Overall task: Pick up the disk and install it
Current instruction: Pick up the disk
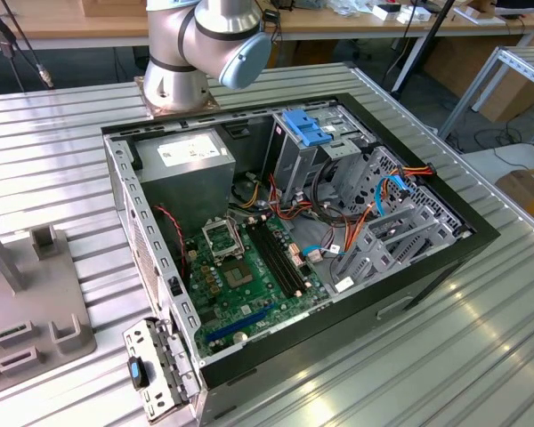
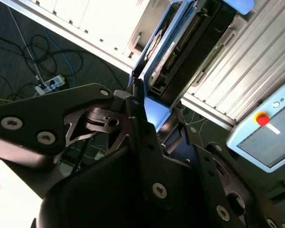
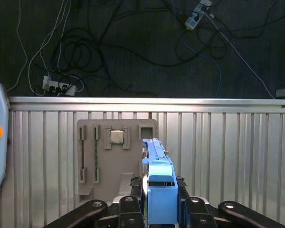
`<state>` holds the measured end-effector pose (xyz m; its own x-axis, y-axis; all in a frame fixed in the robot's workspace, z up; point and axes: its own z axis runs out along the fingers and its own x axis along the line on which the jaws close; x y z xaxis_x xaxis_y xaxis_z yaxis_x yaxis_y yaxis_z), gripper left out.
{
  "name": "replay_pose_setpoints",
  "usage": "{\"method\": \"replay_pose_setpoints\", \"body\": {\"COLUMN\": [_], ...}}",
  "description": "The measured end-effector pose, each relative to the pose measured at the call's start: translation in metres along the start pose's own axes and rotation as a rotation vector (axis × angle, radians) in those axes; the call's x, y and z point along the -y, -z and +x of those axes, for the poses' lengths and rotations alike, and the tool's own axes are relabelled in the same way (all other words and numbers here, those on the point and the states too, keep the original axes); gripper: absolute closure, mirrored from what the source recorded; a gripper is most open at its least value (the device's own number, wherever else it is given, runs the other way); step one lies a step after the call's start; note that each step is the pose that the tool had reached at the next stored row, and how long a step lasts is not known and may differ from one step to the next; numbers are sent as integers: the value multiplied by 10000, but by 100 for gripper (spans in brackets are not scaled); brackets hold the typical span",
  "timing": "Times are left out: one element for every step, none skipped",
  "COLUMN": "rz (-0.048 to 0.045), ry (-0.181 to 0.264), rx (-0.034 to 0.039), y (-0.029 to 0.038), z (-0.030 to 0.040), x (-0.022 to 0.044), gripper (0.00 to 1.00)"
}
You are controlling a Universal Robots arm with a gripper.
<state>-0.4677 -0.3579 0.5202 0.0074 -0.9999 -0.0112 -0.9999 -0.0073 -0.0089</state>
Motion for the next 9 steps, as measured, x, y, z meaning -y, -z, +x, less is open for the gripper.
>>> {"method": "replay_pose_setpoints", "body": {"rz": [0, 0, 0, 0, 0, 0, -3, 0, -1], "ry": [0, 0, 0, 0, 0, 0, 0, 0, 0], "rx": [0, 0, 0, 0, 0, 0, -1, 0, -1], "y": [1, 1, 1, 2, 2, 2, 6, 24, 50], "z": [0, 0, 0, 0, 0, 0, 0, 0, -1], "x": [0, 0, 0, 0, 0, 0, 0, 0, 0], "gripper": [63, 63, 63, 63, 63, 63, 63, 63, 63]}}
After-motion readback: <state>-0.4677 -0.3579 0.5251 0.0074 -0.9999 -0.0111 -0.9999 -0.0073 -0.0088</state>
